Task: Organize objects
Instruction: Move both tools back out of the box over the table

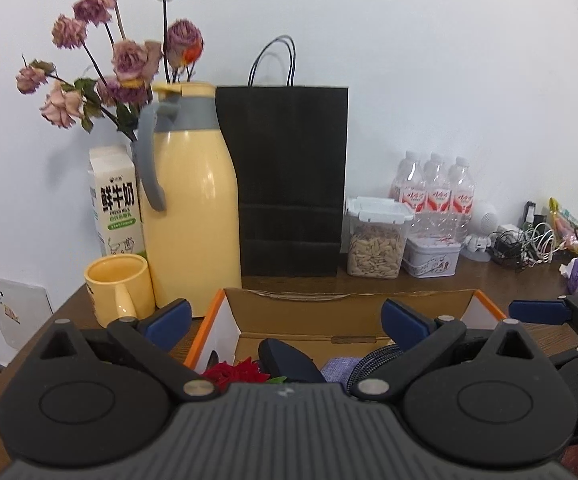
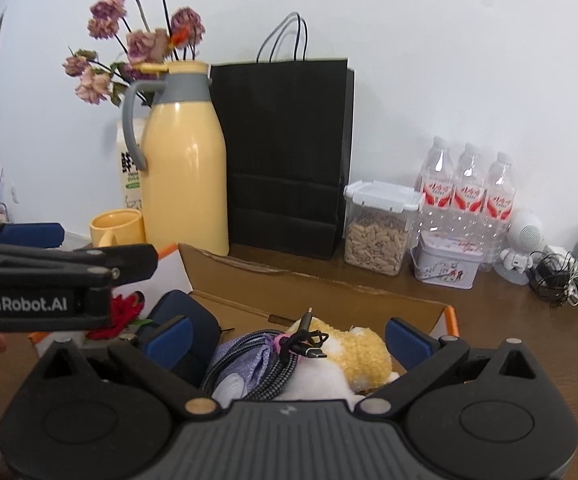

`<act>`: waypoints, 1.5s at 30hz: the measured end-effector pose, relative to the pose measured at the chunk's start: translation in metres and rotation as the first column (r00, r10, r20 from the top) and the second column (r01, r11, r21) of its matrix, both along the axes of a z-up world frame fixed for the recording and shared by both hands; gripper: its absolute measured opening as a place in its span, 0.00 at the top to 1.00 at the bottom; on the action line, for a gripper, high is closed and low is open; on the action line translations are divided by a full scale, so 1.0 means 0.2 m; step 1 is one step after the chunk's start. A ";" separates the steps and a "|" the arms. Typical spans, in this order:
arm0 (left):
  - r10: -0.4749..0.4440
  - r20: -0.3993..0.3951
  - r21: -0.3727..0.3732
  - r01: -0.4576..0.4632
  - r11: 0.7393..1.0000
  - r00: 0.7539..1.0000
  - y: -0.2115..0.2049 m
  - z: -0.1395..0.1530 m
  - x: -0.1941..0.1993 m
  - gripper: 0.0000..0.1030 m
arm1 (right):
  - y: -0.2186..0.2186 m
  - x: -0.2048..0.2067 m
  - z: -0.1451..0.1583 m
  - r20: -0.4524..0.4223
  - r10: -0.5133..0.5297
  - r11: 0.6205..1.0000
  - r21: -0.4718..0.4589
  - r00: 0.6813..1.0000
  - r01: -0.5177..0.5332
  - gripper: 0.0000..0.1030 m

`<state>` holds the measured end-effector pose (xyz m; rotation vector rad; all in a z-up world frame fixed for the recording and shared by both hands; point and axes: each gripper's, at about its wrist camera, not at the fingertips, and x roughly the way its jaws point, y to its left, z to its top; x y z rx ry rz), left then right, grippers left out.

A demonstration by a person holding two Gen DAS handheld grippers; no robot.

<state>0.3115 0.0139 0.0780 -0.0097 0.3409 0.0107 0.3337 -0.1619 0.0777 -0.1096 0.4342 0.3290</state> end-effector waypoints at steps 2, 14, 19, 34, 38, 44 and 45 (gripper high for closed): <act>-0.001 0.005 0.000 0.001 1.000 1.000 0.01 0.02 -0.05 0.00 | -0.02 -0.06 0.02 0.013 0.004 1.000 -0.007 1.000 -0.004 0.00; 0.030 -0.003 0.042 -0.030 0.999 1.000 0.11 0.05 -0.31 0.00 | -0.10 -0.37 -0.01 -0.001 0.015 0.999 -0.051 1.000 -0.015 0.00; 0.044 -0.030 0.057 -0.042 0.997 0.999 0.15 0.02 -0.39 0.00 | -0.12 -0.46 -0.09 -0.040 0.019 0.997 -0.075 0.999 -0.022 0.00; 0.058 -0.168 0.061 -0.048 0.997 0.984 0.26 -0.21 -0.54 0.00 | -0.12 -0.57 -0.33 -0.185 0.043 0.992 -0.106 0.982 -0.063 0.06; 0.052 -0.192 0.057 -0.042 0.997 0.980 0.27 -0.26 -0.57 0.00 | -0.11 -0.57 -0.38 -0.218 0.059 0.992 -0.094 0.974 -0.082 0.21; 0.058 -0.215 0.046 -0.049 0.998 0.975 0.29 -0.30 -0.60 0.00 | -0.11 -0.53 -0.40 -0.249 0.072 0.994 -0.057 0.966 -0.089 0.53; 0.060 -0.219 0.043 -0.052 0.998 0.974 0.29 -0.31 -0.61 0.00 | -0.11 -0.53 -0.41 -0.256 0.073 0.995 -0.051 0.964 -0.088 0.56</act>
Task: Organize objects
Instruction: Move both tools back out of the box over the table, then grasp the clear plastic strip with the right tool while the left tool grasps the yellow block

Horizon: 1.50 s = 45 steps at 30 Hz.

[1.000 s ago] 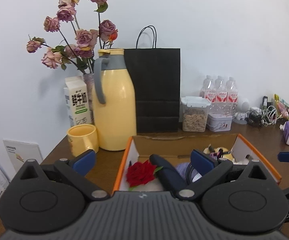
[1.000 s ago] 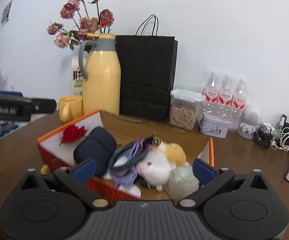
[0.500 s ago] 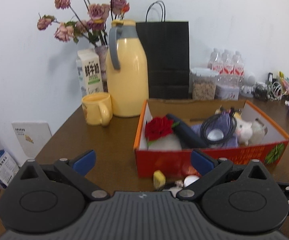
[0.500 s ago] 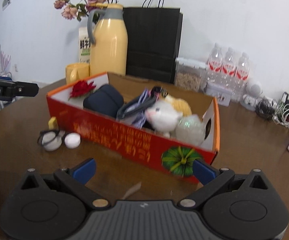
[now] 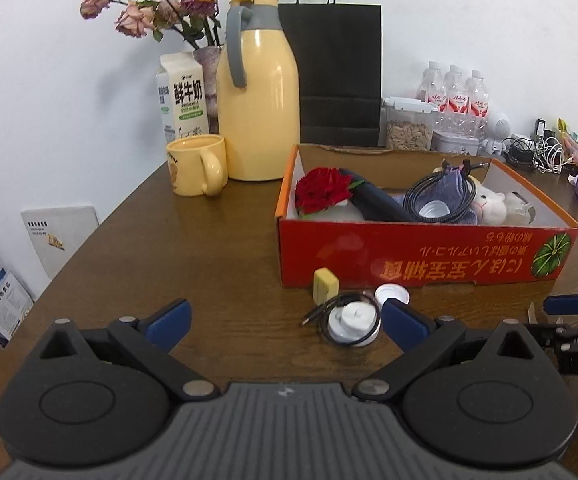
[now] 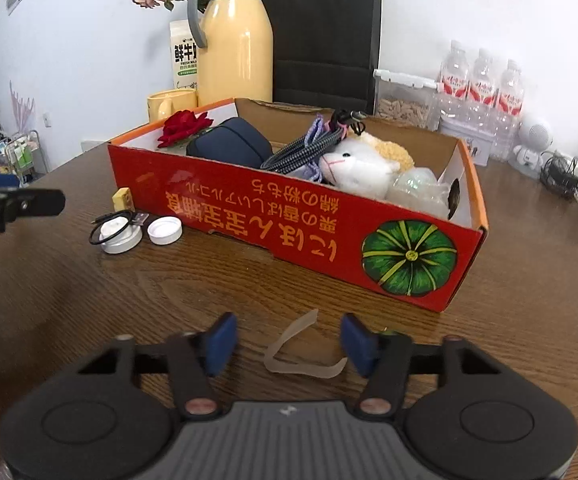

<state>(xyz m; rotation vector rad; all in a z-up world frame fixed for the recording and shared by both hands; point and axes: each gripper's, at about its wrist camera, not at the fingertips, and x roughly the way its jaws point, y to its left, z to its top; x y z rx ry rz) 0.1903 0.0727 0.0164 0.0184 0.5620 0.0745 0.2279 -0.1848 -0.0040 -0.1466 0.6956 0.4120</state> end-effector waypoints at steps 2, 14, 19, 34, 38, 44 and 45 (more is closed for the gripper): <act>0.009 -0.006 -0.007 -0.009 1.000 1.000 0.01 -0.01 0.00 0.00 | 0.00 0.00 0.00 -0.003 0.002 1.000 0.016 1.000 -0.002 0.63; 0.013 -0.012 -0.031 -0.013 0.999 1.000 0.01 -0.02 -0.01 0.00 | -0.03 0.00 0.00 0.000 -0.018 0.999 0.048 1.000 0.018 0.98; 0.017 -0.015 -0.031 -0.017 0.999 1.000 0.01 -0.03 0.00 0.00 | -0.04 -0.01 0.01 0.015 -0.025 0.997 0.073 1.000 0.023 0.98; 0.045 -0.011 -0.002 -0.045 0.999 0.999 -0.04 -0.02 0.26 0.03 | -0.08 -0.03 0.06 0.095 -0.056 0.991 0.123 0.994 0.044 0.98; 0.053 -0.038 0.010 -0.053 0.999 0.998 -0.07 -0.04 0.34 0.24 | -0.09 -0.03 0.06 0.105 -0.055 0.990 0.132 0.993 0.041 0.98; 0.036 -0.082 -0.029 -0.038 0.999 0.996 -0.09 -0.09 0.40 0.70 | -0.09 -0.02 0.05 0.106 -0.056 0.989 0.142 0.993 0.040 0.98; 0.028 -0.089 -0.039 -0.031 0.999 0.996 -0.08 -0.10 0.41 0.83 | -0.09 -0.02 0.05 0.105 -0.056 0.989 0.144 0.993 0.040 0.98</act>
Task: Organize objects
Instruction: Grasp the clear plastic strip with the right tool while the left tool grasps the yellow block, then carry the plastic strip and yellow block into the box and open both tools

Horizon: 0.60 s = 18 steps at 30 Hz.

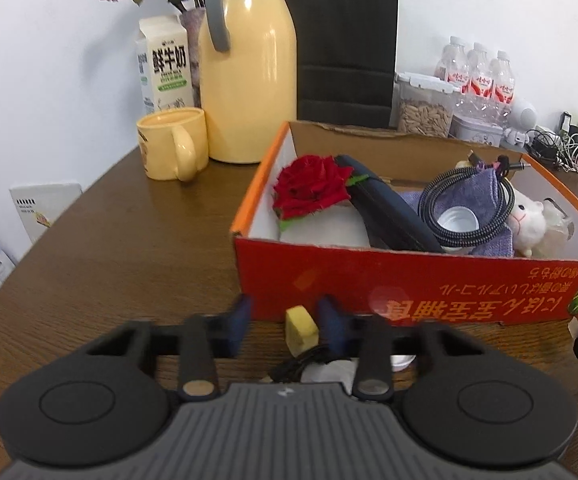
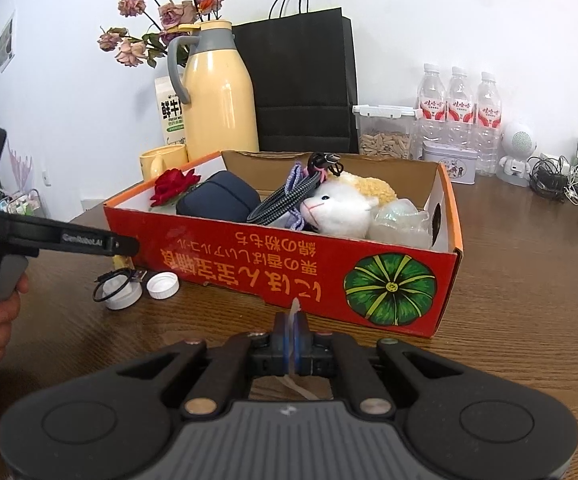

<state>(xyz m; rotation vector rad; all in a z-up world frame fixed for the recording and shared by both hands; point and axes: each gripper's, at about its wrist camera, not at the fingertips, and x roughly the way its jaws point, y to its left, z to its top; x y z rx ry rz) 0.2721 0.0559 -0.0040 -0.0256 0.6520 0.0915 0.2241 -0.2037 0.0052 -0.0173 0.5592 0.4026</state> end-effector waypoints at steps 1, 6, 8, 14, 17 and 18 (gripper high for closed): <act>-0.008 -0.007 -0.012 0.008 1.000 1.000 0.00 -0.01 0.00 0.85 | 0.00 0.00 0.00 -0.001 0.001 1.000 0.003 1.000 -0.001 0.98; -0.010 0.023 -0.027 0.011 1.000 1.000 0.01 -0.01 -0.02 0.88 | 0.00 0.01 -0.01 0.000 0.007 1.000 0.010 1.000 -0.007 0.98; -0.005 0.041 -0.030 0.006 1.000 0.999 0.01 0.01 -0.04 0.88 | 0.00 0.01 -0.01 -0.001 0.007 1.000 0.012 1.000 -0.007 0.98; 0.012 0.086 -0.045 -0.008 0.999 0.996 0.04 0.04 -0.09 0.89 | 0.00 0.00 -0.01 0.008 0.008 1.000 0.016 1.000 -0.008 0.98; 0.015 0.109 -0.058 -0.009 0.998 0.994 0.05 0.08 -0.12 0.89 | 0.00 -0.01 0.00 0.019 0.008 1.000 0.017 1.000 -0.008 0.98; 0.014 0.119 -0.061 -0.007 0.998 0.993 0.05 0.09 -0.14 0.88 | 0.00 -0.01 0.01 0.028 0.009 1.000 0.017 1.000 -0.010 0.98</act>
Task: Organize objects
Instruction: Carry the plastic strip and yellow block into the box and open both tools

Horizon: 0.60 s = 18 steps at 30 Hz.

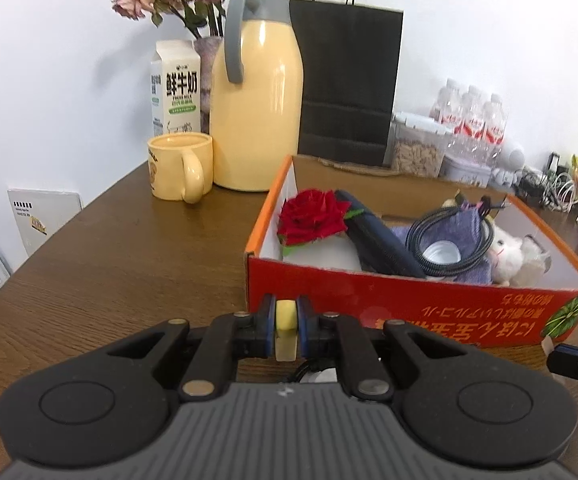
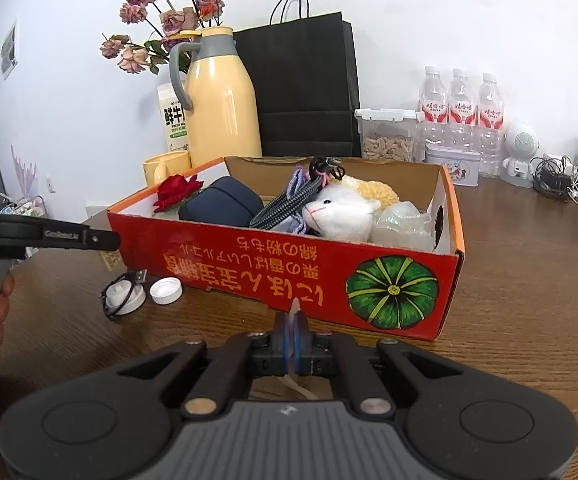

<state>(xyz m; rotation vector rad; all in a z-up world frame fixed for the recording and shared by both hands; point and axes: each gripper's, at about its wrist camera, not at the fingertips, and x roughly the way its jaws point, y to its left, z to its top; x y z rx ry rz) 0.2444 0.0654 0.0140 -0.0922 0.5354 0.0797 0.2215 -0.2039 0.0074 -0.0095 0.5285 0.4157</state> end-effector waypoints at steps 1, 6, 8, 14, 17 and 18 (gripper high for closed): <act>-0.002 0.012 -0.003 0.002 1.000 1.000 0.00 0.02 -0.01 0.89 | 0.00 -0.01 0.01 0.009 0.001 1.000 -0.001 1.000 -0.001 0.98; -0.027 0.071 -0.003 0.028 1.000 0.997 -0.02 0.11 -0.05 0.89 | 0.01 -0.02 0.11 0.073 0.007 1.000 0.000 0.997 -0.007 0.98; -0.042 0.096 0.004 0.041 0.999 0.994 -0.04 0.16 -0.05 0.88 | 0.02 -0.02 0.17 0.107 0.014 1.000 0.001 0.994 -0.014 0.98; -0.082 0.165 0.019 0.080 0.997 0.983 -0.12 0.27 -0.01 0.88 | 0.08 0.03 0.31 0.191 0.036 0.999 0.007 0.981 -0.038 0.98; -0.101 0.186 0.019 0.099 0.995 0.977 -0.16 0.31 0.03 0.88 | 0.12 0.08 0.36 0.214 0.048 0.998 0.020 0.976 -0.054 0.98; -0.106 0.191 0.019 0.104 0.994 0.976 -0.17 0.32 0.05 0.88 | 0.13 0.10 0.38 0.221 0.051 0.998 0.022 0.974 -0.057 0.98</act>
